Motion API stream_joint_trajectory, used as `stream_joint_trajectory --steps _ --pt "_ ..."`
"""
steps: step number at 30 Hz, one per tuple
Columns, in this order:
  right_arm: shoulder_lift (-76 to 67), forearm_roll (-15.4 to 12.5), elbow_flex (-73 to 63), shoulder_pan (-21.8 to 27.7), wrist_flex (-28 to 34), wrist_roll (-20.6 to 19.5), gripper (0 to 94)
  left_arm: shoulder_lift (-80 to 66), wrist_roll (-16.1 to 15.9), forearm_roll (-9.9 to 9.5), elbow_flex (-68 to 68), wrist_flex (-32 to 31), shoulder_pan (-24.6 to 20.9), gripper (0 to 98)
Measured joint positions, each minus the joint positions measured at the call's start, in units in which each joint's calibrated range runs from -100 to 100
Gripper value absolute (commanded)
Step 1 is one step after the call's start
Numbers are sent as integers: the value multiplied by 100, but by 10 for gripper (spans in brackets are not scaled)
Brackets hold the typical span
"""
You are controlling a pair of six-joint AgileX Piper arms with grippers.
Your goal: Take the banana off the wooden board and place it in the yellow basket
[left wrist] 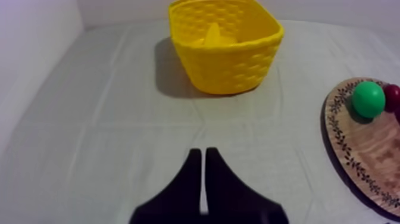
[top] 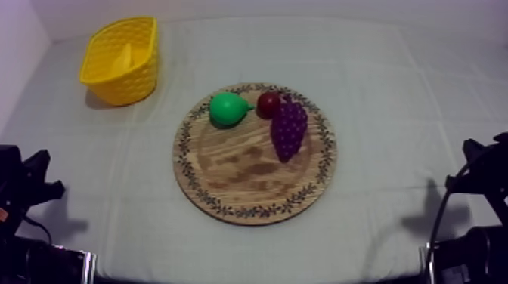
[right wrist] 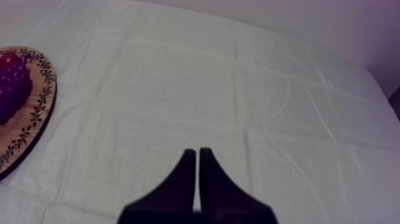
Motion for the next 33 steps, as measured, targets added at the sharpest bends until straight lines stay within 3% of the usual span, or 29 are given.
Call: stream_joint_trajectory --steps 6,16,33 --pt "0 0 0 0 0 0 3 -53 118 4 233 -497 49 2" --pt "0 0 0 0 0 0 3 -56 1165 -2 316 -912 56 2" --pt "0 0 0 0 0 0 3 -60 1168 -2 322 -912 56 1"
